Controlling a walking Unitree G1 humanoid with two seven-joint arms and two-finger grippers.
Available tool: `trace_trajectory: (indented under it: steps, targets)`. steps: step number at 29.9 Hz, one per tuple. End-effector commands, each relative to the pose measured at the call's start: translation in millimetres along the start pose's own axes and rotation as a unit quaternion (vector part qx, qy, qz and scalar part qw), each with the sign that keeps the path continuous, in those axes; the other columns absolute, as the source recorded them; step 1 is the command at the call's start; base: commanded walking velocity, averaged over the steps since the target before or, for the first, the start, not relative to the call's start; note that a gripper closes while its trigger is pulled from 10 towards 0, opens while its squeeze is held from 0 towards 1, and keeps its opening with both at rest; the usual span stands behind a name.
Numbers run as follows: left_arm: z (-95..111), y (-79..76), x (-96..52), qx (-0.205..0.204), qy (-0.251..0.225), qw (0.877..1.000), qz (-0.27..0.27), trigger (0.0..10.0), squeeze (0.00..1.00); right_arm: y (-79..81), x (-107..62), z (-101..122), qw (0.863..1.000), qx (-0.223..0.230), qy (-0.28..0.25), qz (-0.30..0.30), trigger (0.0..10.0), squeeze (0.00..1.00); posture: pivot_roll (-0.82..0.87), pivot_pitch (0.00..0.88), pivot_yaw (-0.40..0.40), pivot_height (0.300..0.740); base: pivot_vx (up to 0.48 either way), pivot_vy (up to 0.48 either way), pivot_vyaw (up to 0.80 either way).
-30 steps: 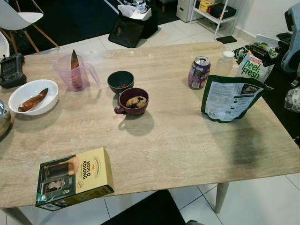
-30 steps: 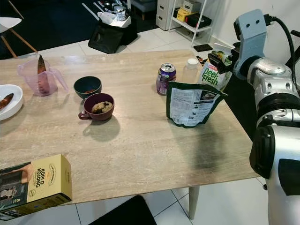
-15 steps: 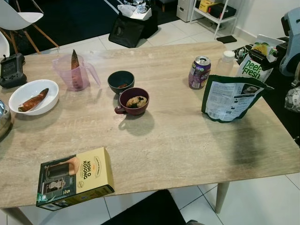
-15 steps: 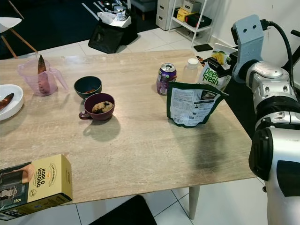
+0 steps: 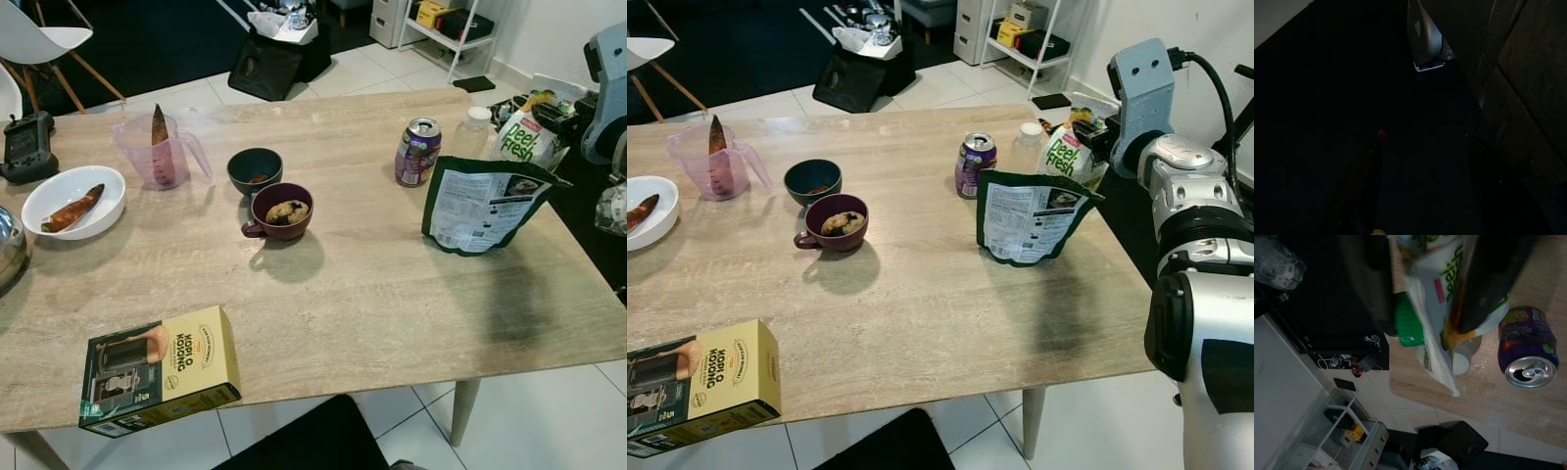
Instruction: Restocking fridge
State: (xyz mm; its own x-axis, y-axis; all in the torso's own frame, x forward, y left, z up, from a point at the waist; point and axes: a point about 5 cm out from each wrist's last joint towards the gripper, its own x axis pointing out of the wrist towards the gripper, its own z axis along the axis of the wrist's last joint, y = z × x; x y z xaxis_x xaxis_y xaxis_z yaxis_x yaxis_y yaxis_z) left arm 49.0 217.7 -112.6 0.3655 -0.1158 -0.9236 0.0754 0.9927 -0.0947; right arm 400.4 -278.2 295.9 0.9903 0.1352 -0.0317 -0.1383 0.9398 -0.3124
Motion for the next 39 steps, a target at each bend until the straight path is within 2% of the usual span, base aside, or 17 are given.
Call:
trace_trajectory:
  steps: [1, 12, 14, 16, 18, 19, 21, 29, 33, 36, 39]
  targets:
    - [0, 0.6, -0.6, 0.008, -0.002, 1.0, -0.005, 10.0, 0.0, 2.6, -0.9, -17, 0.999, 0.001, 0.038, 0.001, 0.0, 0.0, 0.05, 0.115, -0.041, 0.74, 0.0, 0.0, 0.0]
    - [4, 0.0, 1.0, 0.008, -0.004, 1.0, -0.005, 10.0, 0.0, -2.2, -1.7, -13, 0.999, 0.025, 0.019, -0.026, 0.0, 0.0, 0.04, 0.099, -0.042, 0.74, 0.0, 0.0, 0.0]
    - [7, -1.2, 2.4, 0.009, -0.006, 1.0, -0.005, 10.0, 0.0, -7.3, -2.5, -5, 0.995, 0.08, -0.019, -0.048, 0.0, 0.0, 0.04, 0.091, -0.044, 0.74, 0.0, 0.0, 0.0]
    - [8, -1.5, 2.7, 0.009, -0.007, 1.0, -0.006, 10.0, 0.0, -8.0, -2.6, -3, 0.994, 0.095, -0.031, -0.05, 0.0, 0.0, 0.04, 0.09, -0.044, 0.74, 0.0, 0.0, 0.0]
    - [11, -2.2, 3.6, 0.009, -0.009, 1.0, -0.006, 10.0, 0.0, -9.0, -3.0, 9, 0.983, 0.156, -0.088, -0.036, 0.0, 0.0, 0.04, 0.083, -0.046, 0.74, 0.0, 0.0, 0.0]
    - [11, -2.2, 3.6, 0.009, -0.009, 1.0, -0.006, 10.0, 0.0, -9.0, -3.0, 9, 0.983, 0.156, -0.088, -0.036, 0.0, 0.0, 0.04, 0.083, -0.046, 0.74, 0.0, 0.0, 0.0]
    - [13, -2.7, 4.4, 0.009, -0.011, 1.0, -0.006, 10.0, 0.0, -11.3, -4.2, 16, 0.974, 0.185, -0.122, -0.034, 0.0, 0.0, 0.04, 0.077, -0.045, 0.74, 0.0, 0.0, 0.0]
    - [18, -3.4, 6.0, 0.008, -0.015, 1.0, -0.004, 10.0, 0.0, -18.9, -7.8, 24, 0.969, 0.191, -0.147, -0.05, 0.0, 0.0, 0.04, 0.06, -0.051, 0.74, 0.0, 0.0, 0.0]
    - [19, -4.1, 6.8, 0.007, -0.016, 1.0, -0.004, 10.0, 0.0, -30.7, -14.5, 38, 0.961, 0.191, -0.186, -0.068, 0.0, 0.0, 0.04, 0.048, -0.055, 0.74, 0.0, 0.0, 0.0]
    - [19, -4.1, 6.8, 0.007, -0.016, 1.0, -0.004, 10.0, 0.0, -30.7, -14.5, 38, 0.961, 0.191, -0.186, -0.068, 0.0, 0.0, 0.04, 0.048, -0.055, 0.74, 0.0, 0.0, 0.0]
    - [20, -4.9, 7.4, 0.006, -0.016, 1.0, -0.004, 10.0, 0.0, -39.9, -19.9, 50, 0.96, 0.173, -0.201, -0.087, 0.0, 0.0, 0.04, 0.043, -0.058, 0.74, 0.0, 0.0, 0.0]
